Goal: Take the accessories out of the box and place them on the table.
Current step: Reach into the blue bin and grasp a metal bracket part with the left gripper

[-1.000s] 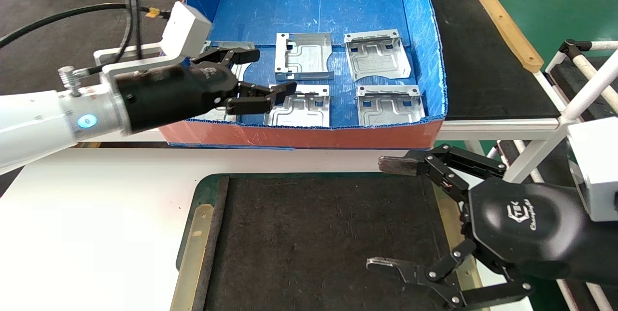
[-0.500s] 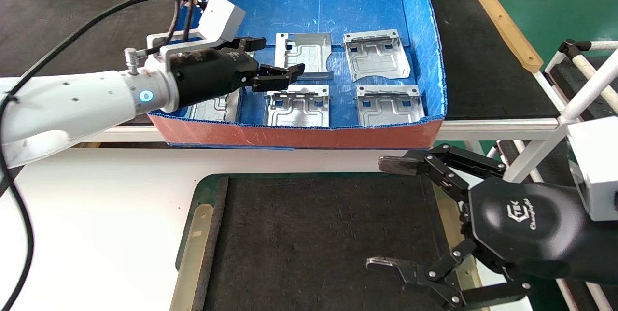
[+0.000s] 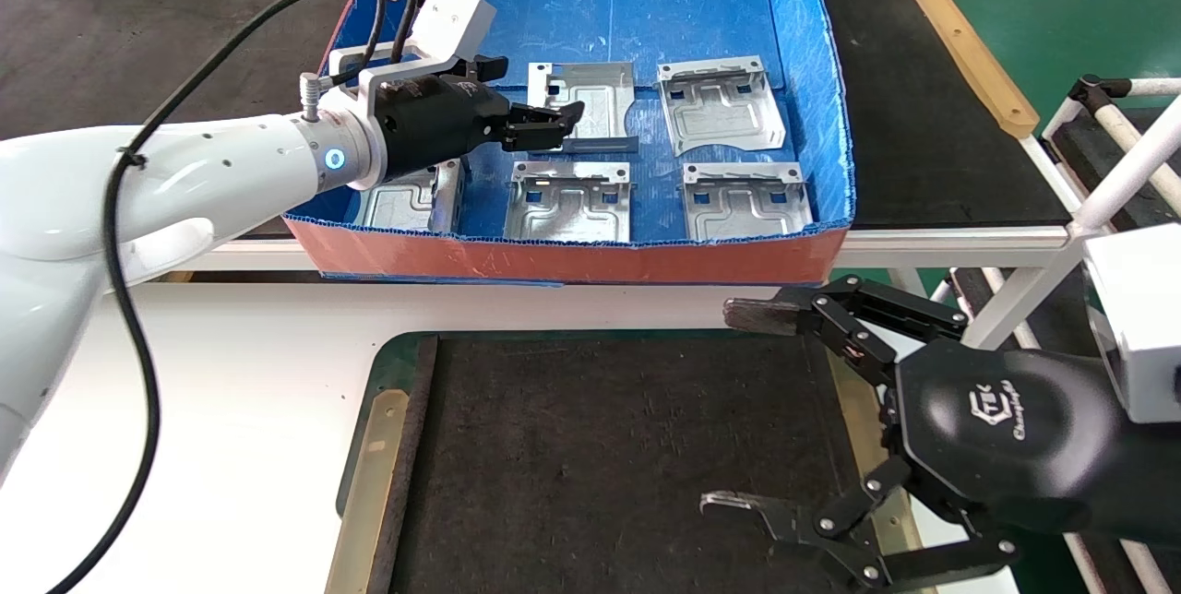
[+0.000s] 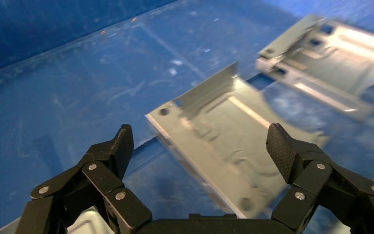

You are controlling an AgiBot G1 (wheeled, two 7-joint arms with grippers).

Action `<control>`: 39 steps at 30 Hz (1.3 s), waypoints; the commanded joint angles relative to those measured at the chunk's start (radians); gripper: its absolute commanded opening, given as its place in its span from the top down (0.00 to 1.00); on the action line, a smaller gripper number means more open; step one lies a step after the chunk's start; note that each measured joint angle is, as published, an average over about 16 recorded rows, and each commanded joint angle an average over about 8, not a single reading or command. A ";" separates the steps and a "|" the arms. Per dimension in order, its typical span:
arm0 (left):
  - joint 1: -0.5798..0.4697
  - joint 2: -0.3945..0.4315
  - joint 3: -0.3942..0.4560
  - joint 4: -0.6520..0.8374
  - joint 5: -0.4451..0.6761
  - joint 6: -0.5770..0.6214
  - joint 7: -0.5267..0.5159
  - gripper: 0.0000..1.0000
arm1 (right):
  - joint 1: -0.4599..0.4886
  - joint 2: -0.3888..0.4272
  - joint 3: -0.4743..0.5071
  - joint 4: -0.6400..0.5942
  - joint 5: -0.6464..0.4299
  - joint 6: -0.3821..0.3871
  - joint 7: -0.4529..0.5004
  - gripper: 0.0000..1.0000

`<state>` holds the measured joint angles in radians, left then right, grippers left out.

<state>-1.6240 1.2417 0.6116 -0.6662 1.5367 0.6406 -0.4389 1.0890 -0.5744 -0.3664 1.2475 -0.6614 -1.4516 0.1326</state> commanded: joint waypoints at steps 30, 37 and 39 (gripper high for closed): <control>-0.029 0.045 0.014 0.080 0.032 -0.043 0.016 1.00 | 0.000 0.000 0.000 0.000 0.000 0.000 0.000 1.00; -0.028 0.043 0.014 0.076 0.031 -0.041 0.016 1.00 | 0.000 0.000 0.000 0.000 0.000 0.000 0.000 1.00; -0.028 0.043 0.013 0.076 0.031 -0.041 0.016 1.00 | 0.000 0.000 0.000 0.000 0.000 0.000 0.000 1.00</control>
<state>-1.6519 1.2846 0.6249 -0.5900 1.5680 0.5995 -0.4230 1.0888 -0.5743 -0.3664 1.2472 -0.6612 -1.4512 0.1326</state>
